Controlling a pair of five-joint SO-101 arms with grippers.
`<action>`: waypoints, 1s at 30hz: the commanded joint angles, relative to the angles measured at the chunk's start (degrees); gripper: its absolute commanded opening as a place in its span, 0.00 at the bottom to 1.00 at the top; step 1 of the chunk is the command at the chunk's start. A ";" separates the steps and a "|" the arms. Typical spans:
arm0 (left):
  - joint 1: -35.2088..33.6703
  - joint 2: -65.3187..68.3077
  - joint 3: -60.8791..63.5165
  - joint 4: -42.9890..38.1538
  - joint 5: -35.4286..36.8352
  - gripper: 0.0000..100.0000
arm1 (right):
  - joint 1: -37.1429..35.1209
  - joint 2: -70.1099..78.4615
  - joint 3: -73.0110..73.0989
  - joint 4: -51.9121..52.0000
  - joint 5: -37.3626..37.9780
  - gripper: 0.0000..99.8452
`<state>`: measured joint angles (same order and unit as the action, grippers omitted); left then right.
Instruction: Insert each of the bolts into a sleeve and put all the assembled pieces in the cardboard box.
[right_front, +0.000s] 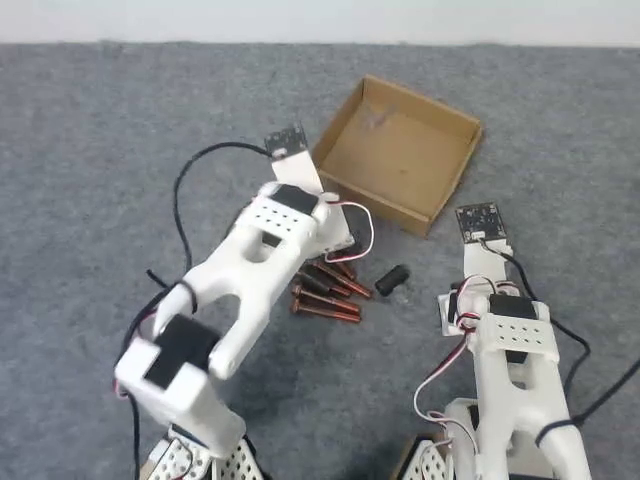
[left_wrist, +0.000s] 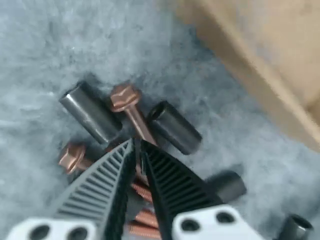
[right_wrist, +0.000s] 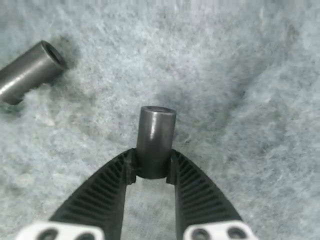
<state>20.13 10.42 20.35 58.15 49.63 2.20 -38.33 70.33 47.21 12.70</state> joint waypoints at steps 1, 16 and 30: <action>0.44 0.09 -3.91 -1.32 1.23 0.02 | 0.66 -2.24 -0.35 -1.19 0.79 0.03; 0.00 7.30 -5.32 -4.04 4.22 0.14 | 0.66 -2.24 -0.35 -1.27 0.79 0.02; -4.31 15.91 -16.66 2.73 4.40 0.08 | 0.66 -2.24 -0.35 -1.10 0.79 0.01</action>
<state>16.79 26.07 8.48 58.68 53.58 2.20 -38.33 70.33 46.86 12.79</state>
